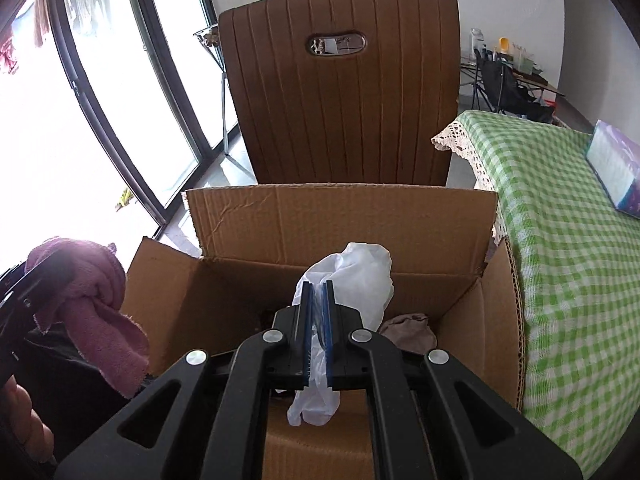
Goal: Organize soft objects
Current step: 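Carry the pink towel and clear plastic glove with both tools over the cardboard box, then open the right tool over the box while the left tool releases the towel, then move both open tools back over the clothes pile on the table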
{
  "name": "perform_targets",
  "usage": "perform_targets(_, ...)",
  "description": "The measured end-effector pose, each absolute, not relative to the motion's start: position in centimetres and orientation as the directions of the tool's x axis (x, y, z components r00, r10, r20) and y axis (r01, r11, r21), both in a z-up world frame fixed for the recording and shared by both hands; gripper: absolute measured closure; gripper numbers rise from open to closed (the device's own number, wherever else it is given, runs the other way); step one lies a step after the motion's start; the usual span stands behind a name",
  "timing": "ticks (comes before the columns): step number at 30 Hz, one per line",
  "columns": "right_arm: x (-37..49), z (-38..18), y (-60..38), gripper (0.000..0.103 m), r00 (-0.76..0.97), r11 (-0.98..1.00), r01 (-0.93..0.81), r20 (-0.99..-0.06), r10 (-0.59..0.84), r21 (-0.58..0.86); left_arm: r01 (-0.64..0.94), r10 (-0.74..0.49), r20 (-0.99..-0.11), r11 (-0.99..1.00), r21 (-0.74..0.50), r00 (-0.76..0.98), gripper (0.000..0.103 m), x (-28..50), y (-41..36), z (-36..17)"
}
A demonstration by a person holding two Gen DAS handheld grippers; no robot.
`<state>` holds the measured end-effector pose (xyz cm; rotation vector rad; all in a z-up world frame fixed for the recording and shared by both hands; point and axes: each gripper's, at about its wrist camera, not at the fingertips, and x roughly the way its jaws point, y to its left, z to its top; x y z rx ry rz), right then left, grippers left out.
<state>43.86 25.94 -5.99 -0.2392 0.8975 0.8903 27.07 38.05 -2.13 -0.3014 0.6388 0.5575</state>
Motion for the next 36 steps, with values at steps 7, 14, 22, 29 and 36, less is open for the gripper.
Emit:
perform_targets(7,45.2,-7.2,26.1,0.057,0.244,0.631,-0.742,-0.784,0.570,0.228,-0.575,0.385,-0.652,0.813,-0.096,0.653,0.057,27.7,38.5,-3.2)
perform_targets(14,45.3,-5.8,23.8,0.058,0.273,0.652,-0.718,-0.764,0.585,0.243,-0.552,0.349,-0.670,0.826,-0.110,0.655,0.057,29.1,38.7,-4.2)
perform_targets(22,45.1,-3.3,20.0,0.057,0.341,0.683,-0.695,-0.735,0.586,0.223,-0.523,0.237,-0.774,0.841,-0.139,0.587,0.036,32.4,38.7,-6.9)
perform_targets(29,44.7,-3.1,18.7,0.057,0.348,0.693,-0.684,-0.732,0.585,0.228,-0.534,0.262,-0.750,0.833,-0.141,0.607,0.032,31.3,38.4,-5.6)
perform_targets(36,42.6,-1.8,17.5,0.057,0.365,0.695,-0.689,-0.729,0.579,0.207,-0.559,0.325,-0.706,0.820,-0.121,0.629,0.032,29.3,37.4,-2.6)
